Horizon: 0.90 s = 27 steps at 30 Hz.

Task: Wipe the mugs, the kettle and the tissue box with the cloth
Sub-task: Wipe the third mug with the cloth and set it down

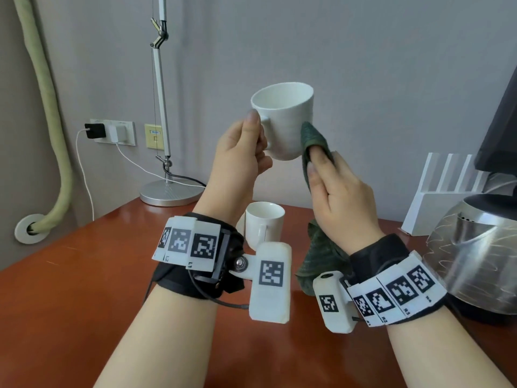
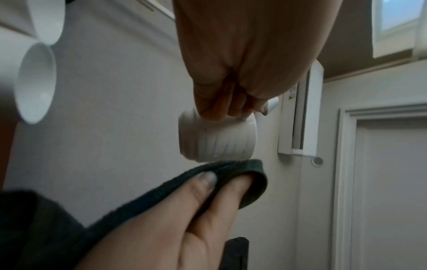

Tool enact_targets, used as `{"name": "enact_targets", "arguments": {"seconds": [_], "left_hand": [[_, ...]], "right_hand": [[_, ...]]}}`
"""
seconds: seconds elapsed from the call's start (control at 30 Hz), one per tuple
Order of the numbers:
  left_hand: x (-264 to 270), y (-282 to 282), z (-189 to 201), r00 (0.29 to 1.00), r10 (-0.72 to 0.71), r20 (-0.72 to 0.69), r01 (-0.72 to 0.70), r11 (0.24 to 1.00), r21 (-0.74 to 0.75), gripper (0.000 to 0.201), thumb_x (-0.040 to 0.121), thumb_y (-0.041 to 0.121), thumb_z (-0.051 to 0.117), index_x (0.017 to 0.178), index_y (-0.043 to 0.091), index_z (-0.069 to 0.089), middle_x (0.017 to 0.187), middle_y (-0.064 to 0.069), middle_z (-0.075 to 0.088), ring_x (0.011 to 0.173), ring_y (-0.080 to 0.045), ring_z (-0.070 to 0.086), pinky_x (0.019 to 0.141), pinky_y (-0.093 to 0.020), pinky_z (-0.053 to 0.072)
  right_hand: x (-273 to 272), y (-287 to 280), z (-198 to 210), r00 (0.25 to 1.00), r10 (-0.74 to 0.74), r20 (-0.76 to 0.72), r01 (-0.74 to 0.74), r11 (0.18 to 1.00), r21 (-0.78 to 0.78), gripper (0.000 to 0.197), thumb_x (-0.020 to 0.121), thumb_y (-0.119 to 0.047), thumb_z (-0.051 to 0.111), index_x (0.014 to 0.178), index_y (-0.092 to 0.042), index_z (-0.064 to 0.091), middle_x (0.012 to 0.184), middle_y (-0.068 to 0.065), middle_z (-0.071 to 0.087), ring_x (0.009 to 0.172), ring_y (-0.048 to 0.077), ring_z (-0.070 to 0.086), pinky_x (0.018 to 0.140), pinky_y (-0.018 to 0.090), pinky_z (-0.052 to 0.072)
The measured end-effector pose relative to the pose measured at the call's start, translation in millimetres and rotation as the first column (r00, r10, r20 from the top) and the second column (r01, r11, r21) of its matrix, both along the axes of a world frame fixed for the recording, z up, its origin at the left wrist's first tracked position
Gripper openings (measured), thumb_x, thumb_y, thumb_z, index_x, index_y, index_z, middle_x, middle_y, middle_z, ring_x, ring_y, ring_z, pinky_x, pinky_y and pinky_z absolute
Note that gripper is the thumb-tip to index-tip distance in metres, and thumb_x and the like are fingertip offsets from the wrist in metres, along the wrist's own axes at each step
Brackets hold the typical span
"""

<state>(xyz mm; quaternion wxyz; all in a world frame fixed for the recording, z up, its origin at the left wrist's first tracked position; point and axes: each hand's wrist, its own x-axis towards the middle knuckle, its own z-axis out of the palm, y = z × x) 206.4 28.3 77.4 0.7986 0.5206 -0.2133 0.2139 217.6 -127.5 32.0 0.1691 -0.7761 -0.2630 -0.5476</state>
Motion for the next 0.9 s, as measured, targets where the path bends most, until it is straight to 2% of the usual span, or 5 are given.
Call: {"name": "enact_targets", "arguments": {"seconds": [0.3,0.47,0.63,0.77,0.9], "left_hand": [[-1,-5,-2,0.99,0.111,0.081,-0.126,0.971,0.204,0.041,0.107,0.023,0.038,0.067,0.016,0.038,0.049,0.018,0.035,0.049,-0.003,0.035,0.048,-0.013,0.033],[-3,-10,-2,0.99,0.084,0.111,-0.11,0.958,0.265,0.038,0.107,0.024,0.039,0.07,0.013,0.043,0.05,0.018,0.039,0.049,0.0,0.039,0.05,-0.014,0.035],[-4,-7,0,0.989,0.118,0.089,-0.139,0.949,0.283,0.041,0.107,0.024,0.04,0.068,0.013,0.041,0.05,0.016,0.038,0.047,-0.001,0.037,0.049,-0.015,0.034],[-5,-8,0,0.985,0.132,0.115,-0.164,0.925,0.343,0.041,0.107,0.024,0.041,0.067,0.012,0.04,0.061,0.005,0.035,0.046,-0.003,0.033,0.048,-0.015,0.033],[-1,-8,-2,0.987,0.139,0.079,-0.157,0.937,0.311,0.042,0.106,0.023,0.041,0.066,0.013,0.039,0.054,0.012,0.037,0.046,-0.002,0.035,0.048,-0.015,0.033]], "right_hand": [[-11,1,12,0.983,-0.181,-0.042,0.178,0.982,-0.064,0.04,0.096,-0.021,0.044,0.136,-0.025,0.046,0.074,0.009,0.048,0.049,0.029,0.038,0.049,0.024,0.027],[-16,2,13,0.964,-0.263,-0.051,0.253,0.956,-0.146,0.046,0.091,-0.011,0.056,0.134,-0.028,0.052,0.072,0.002,0.036,0.049,0.022,0.024,0.051,0.015,0.006],[-18,4,12,0.956,-0.285,-0.075,0.269,0.948,-0.171,0.044,0.089,-0.008,0.06,0.129,-0.028,0.057,0.07,0.002,0.034,0.047,0.022,0.02,0.051,0.016,0.004],[-20,-2,20,0.958,-0.28,-0.066,0.272,0.956,-0.109,0.044,0.092,-0.013,0.054,0.132,-0.03,0.049,0.073,0.003,0.037,0.048,0.022,0.026,0.05,0.015,0.01],[-19,4,11,0.952,-0.288,-0.104,0.269,0.949,-0.167,0.045,0.088,-0.008,0.059,0.129,-0.028,0.057,0.068,0.002,0.037,0.048,0.022,0.023,0.051,0.015,0.006]]}}
